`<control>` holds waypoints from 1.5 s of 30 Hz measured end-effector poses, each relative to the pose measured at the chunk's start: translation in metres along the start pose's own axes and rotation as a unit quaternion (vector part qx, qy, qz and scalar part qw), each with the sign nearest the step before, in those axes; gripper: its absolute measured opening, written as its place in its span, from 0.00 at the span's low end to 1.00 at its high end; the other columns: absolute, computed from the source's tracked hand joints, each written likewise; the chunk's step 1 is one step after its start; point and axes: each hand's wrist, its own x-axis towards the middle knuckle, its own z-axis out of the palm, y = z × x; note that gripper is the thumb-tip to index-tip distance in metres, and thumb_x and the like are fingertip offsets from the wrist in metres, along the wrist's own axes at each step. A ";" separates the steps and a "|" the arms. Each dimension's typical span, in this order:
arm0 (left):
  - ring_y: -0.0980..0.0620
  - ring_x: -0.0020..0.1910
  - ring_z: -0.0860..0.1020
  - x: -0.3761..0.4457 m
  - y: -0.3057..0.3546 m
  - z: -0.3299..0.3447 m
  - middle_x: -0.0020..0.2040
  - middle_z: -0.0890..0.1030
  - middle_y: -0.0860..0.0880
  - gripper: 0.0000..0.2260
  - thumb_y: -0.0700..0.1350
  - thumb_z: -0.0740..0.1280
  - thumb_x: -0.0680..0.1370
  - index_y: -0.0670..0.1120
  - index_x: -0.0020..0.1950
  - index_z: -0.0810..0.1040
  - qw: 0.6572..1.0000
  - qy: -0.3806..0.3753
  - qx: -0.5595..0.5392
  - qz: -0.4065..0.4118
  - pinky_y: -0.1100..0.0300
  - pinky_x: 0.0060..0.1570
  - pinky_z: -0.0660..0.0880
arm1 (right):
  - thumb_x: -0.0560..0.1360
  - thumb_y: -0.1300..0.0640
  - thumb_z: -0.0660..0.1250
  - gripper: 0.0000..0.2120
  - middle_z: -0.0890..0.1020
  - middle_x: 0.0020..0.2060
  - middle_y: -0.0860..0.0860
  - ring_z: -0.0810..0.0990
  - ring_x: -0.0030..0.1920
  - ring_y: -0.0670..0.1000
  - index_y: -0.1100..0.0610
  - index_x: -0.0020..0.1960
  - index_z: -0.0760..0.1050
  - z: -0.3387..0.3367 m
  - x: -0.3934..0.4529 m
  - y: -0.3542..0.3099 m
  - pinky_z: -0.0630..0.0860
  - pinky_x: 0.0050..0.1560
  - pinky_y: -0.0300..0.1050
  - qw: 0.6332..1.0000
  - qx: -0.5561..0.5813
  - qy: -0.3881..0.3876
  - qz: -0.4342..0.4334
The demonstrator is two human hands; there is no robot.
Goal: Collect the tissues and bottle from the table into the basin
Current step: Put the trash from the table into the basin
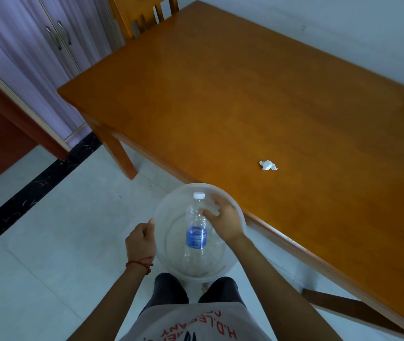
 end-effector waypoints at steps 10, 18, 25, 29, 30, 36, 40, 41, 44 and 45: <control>0.52 0.25 0.64 -0.003 -0.003 0.001 0.23 0.65 0.50 0.22 0.43 0.59 0.79 0.48 0.24 0.61 1.000 0.006 0.004 -0.006 0.63 0.29 0.61 | 0.73 0.54 0.67 0.21 0.76 0.62 0.57 0.74 0.62 0.56 0.59 0.64 0.71 -0.103 0.056 0.019 0.73 0.62 0.53 0.969 0.024 0.245 -0.021; 0.51 0.26 0.65 -0.002 -0.004 0.000 0.24 0.66 0.48 0.22 0.44 0.59 0.79 0.46 0.24 0.63 0.999 0.008 0.012 -0.037 0.62 0.30 0.63 | 0.74 0.52 0.65 0.21 0.74 0.64 0.58 0.69 0.65 0.58 0.57 0.65 0.70 -0.128 0.101 0.035 0.69 0.59 0.53 0.979 -0.057 0.195 0.033; 0.52 0.27 0.65 -0.002 0.000 0.000 0.24 0.66 0.48 0.21 0.43 0.59 0.78 0.45 0.24 0.63 0.999 0.018 0.018 -0.045 0.62 0.30 0.63 | 0.76 0.60 0.61 0.14 0.75 0.61 0.59 0.69 0.62 0.60 0.59 0.61 0.74 -0.122 0.109 0.050 0.70 0.56 0.51 0.974 -0.138 0.180 0.019; 0.52 0.26 0.64 -0.004 0.000 0.001 0.23 0.65 0.49 0.22 0.43 0.59 0.78 0.46 0.24 0.62 0.999 0.020 0.020 -0.042 0.62 0.29 0.63 | 0.75 0.62 0.63 0.12 0.77 0.56 0.61 0.75 0.56 0.61 0.61 0.57 0.77 -0.122 0.107 0.049 0.74 0.52 0.52 0.978 -0.089 0.187 0.013; 0.51 0.26 0.64 -0.003 0.000 0.001 0.24 0.65 0.48 0.22 0.43 0.59 0.78 0.45 0.24 0.62 0.999 0.020 0.021 -0.042 0.61 0.30 0.63 | 0.75 0.61 0.64 0.11 0.78 0.55 0.61 0.77 0.53 0.60 0.62 0.56 0.77 -0.120 0.104 0.047 0.75 0.49 0.50 0.980 -0.067 0.188 0.013; 0.49 0.27 0.63 -0.005 -0.004 0.004 0.23 0.65 0.48 0.22 0.42 0.59 0.78 0.44 0.24 0.61 0.999 0.013 0.017 -0.044 0.60 0.29 0.62 | 0.72 0.60 0.68 0.10 0.81 0.48 0.54 0.77 0.44 0.49 0.59 0.53 0.79 -0.086 0.068 0.026 0.70 0.39 0.32 0.982 0.018 0.181 -0.054; 0.49 0.27 0.63 -0.005 -0.004 0.004 0.24 0.65 0.47 0.22 0.43 0.59 0.78 0.43 0.24 0.62 0.999 0.006 0.013 -0.043 0.61 0.29 0.62 | 0.70 0.60 0.71 0.10 0.78 0.44 0.48 0.76 0.40 0.42 0.58 0.51 0.80 -0.052 0.034 0.011 0.70 0.37 0.23 0.982 0.039 0.151 -0.103; 0.49 0.27 0.63 -0.005 -0.004 0.004 0.24 0.65 0.47 0.21 0.43 0.59 0.78 0.43 0.24 0.62 0.999 0.006 0.011 -0.043 0.61 0.29 0.62 | 0.70 0.61 0.71 0.10 0.78 0.44 0.47 0.75 0.38 0.39 0.58 0.51 0.80 -0.043 0.025 0.009 0.70 0.37 0.22 0.984 0.032 0.131 -0.120; 0.49 0.26 0.63 -0.004 -0.005 0.004 0.24 0.64 0.47 0.21 0.42 0.60 0.78 0.43 0.25 0.62 0.999 0.007 0.001 -0.040 0.60 0.29 0.61 | 0.70 0.60 0.71 0.10 0.80 0.44 0.49 0.75 0.37 0.37 0.57 0.51 0.79 -0.022 0.003 0.008 0.70 0.38 0.24 0.988 0.020 0.064 -0.137; 0.49 0.26 0.62 -0.004 -0.005 0.004 0.23 0.64 0.47 0.21 0.42 0.60 0.78 0.43 0.24 0.62 0.999 0.008 -0.001 -0.039 0.60 0.29 0.61 | 0.70 0.59 0.71 0.10 0.81 0.46 0.50 0.76 0.39 0.39 0.56 0.51 0.79 -0.017 -0.001 0.009 0.71 0.40 0.27 0.991 0.020 0.045 -0.127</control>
